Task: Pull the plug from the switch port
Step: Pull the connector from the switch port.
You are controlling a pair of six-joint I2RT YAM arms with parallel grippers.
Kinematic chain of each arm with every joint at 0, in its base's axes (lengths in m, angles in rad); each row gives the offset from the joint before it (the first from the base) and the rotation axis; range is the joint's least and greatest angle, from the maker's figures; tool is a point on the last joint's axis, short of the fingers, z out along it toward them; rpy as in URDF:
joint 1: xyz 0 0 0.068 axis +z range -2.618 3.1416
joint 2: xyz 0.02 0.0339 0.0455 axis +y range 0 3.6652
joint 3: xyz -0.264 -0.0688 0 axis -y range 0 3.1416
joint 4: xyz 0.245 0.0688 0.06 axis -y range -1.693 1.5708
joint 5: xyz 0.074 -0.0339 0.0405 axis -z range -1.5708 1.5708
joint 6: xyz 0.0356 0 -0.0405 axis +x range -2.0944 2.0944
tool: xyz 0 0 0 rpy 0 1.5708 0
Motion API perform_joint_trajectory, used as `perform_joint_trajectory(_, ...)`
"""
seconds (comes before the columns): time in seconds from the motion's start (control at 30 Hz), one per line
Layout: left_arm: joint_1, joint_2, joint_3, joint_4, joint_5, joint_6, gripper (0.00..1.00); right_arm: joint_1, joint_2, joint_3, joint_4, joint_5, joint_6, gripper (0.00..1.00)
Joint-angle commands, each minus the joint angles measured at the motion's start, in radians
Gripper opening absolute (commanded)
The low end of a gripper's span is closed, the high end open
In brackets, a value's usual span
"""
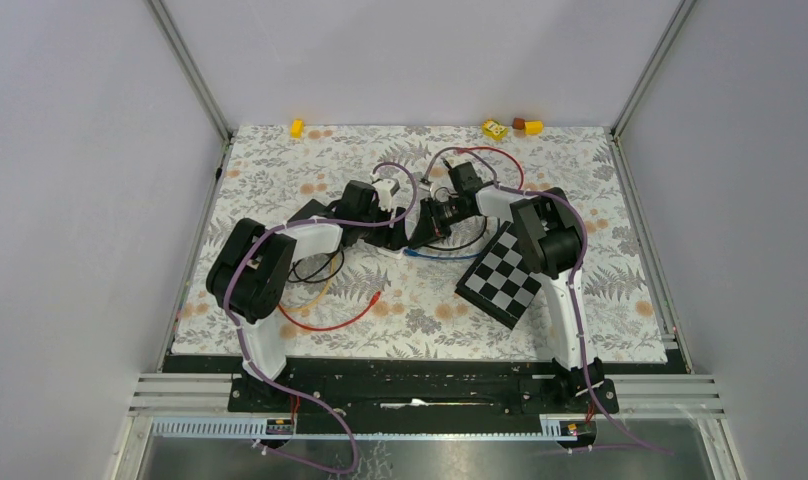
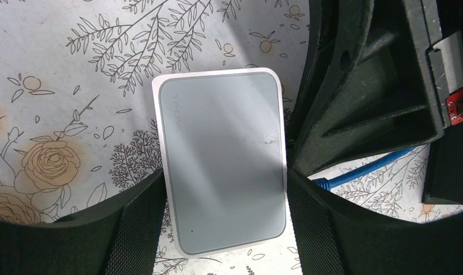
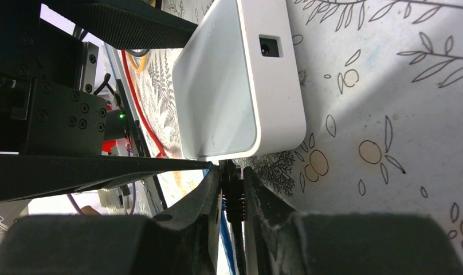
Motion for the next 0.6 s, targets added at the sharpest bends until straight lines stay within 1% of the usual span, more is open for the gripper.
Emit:
perform_joint_trajectory(0.0, -0.015, 0.011, -0.005, -0.107, 0.083, 0.000, 0.05, 0.036, -0.040, 0.033, -0.010, -0.010, -0.019, 0.02)
perform_joint_trajectory(0.1, -0.016, 0.009, -0.003, -0.108, 0.076, -0.004, 0.00, 0.045, -0.055, -0.040, 0.130, -0.042, 0.101, 0.02)
perform_joint_trajectory(0.2, -0.016, 0.004, -0.005, -0.108, 0.058, -0.010, 0.00, 0.058, -0.064, -0.113, 0.298, -0.074, 0.221, 0.02)
perform_joint_trajectory(0.3, -0.015, -0.001, -0.009, -0.103, 0.037, -0.029, 0.00, 0.060, -0.061, -0.143, 0.381, -0.093, 0.278, 0.02)
perform_joint_trajectory(0.47, -0.015, -0.014, -0.028, -0.080, 0.014, -0.060, 0.00, 0.048, -0.035, -0.118, 0.370, -0.124, 0.268, 0.02)
perform_joint_trajectory(0.5, -0.014, -0.017, -0.034, -0.072, 0.013, -0.065, 0.00, 0.041, -0.023, -0.097, 0.339, -0.132, 0.245, 0.02)
perform_joint_trajectory(0.57, -0.014, -0.024, -0.045, -0.058, 0.009, -0.071, 0.00, 0.016, 0.000, -0.034, 0.203, -0.130, 0.156, 0.02)
